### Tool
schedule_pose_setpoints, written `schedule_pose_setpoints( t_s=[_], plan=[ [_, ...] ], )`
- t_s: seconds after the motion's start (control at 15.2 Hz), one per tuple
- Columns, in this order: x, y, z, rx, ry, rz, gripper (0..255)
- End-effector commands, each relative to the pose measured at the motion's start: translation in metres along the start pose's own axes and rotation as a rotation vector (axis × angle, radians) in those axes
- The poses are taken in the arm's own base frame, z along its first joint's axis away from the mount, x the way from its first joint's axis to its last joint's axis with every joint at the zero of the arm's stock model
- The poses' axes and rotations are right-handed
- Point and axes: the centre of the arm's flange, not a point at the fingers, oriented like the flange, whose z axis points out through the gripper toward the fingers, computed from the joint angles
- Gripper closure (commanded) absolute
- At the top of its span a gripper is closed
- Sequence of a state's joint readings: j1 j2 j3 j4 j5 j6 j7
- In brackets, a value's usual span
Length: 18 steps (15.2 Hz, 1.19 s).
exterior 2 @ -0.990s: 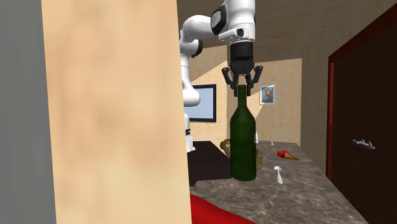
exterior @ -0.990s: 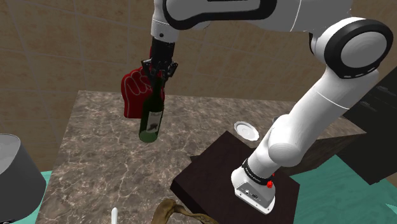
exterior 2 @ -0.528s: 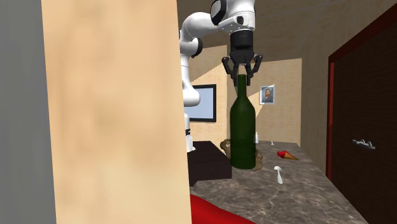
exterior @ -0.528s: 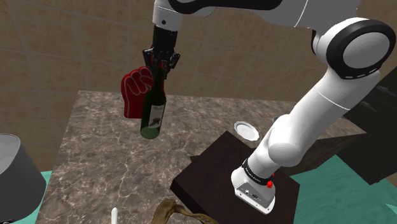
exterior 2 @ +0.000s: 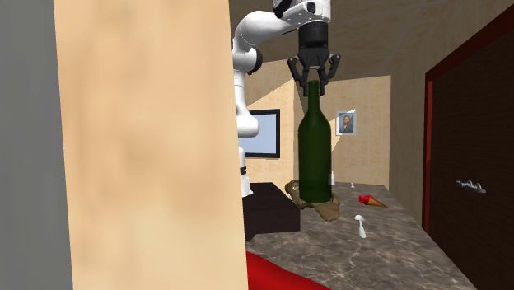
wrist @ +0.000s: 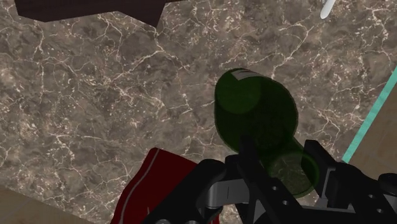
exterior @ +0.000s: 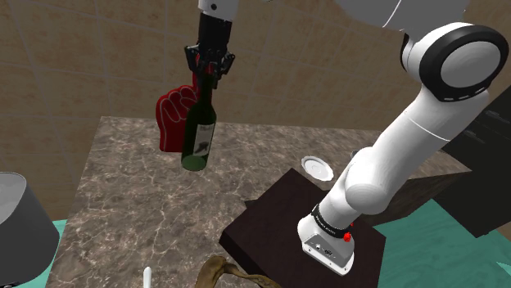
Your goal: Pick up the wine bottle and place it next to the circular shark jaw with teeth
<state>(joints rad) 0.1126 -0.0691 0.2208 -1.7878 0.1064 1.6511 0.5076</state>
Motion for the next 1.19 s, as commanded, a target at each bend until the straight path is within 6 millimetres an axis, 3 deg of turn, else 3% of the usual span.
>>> schedule_pose_setpoints(
  t_s=[0.0,1.12],
  plan=[
    [-0.001,0.0,-0.011,0.0,0.0,0.0,255],
    [-0.01,-0.004,-0.1,0.0,0.0,0.0,255]
  ],
)
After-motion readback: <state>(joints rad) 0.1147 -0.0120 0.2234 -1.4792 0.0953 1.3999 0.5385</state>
